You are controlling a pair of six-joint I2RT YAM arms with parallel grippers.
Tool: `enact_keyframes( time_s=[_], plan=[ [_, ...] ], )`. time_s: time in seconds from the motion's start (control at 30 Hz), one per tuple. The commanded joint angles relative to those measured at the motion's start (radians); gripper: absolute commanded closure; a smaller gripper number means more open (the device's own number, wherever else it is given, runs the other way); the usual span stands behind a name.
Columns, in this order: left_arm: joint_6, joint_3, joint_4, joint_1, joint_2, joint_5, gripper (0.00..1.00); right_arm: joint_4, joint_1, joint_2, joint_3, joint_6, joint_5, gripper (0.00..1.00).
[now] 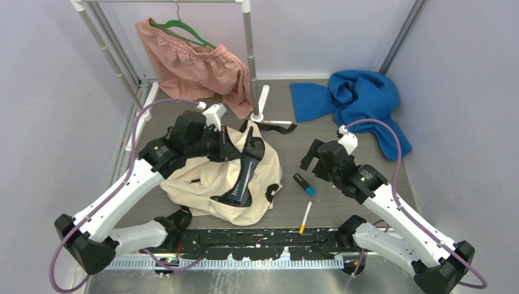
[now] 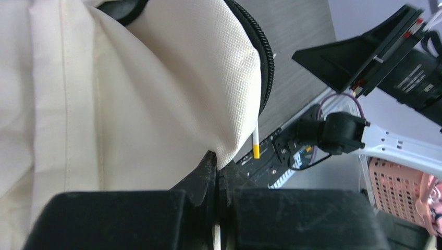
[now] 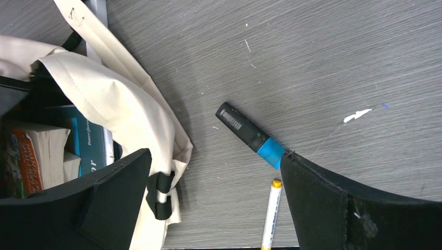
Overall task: Pack the student bag
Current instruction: Place the book in the student bag.
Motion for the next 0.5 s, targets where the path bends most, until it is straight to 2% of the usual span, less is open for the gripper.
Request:
enact_keyframes(
  time_s=[0.0,0.1,0.23,0.47],
  plan=[
    [-0.019,-0.016,0.144,-0.003,0.028,0.161,1.00,0.047,-0.036,0.001,0.015,-0.016,-0.062,0.01],
    [0.012,-0.017,0.145,-0.005,0.046,0.184,1.00,0.072,-0.047,0.017,0.019,-0.019,-0.083,0.00],
    [0.063,-0.006,0.054,-0.006,0.093,0.183,1.00,0.087,-0.049,0.041,0.020,-0.025,-0.099,0.01],
    [0.133,0.008,-0.007,-0.019,0.127,0.153,1.00,0.146,-0.054,0.089,0.018,-0.030,-0.152,0.01]
  ],
)
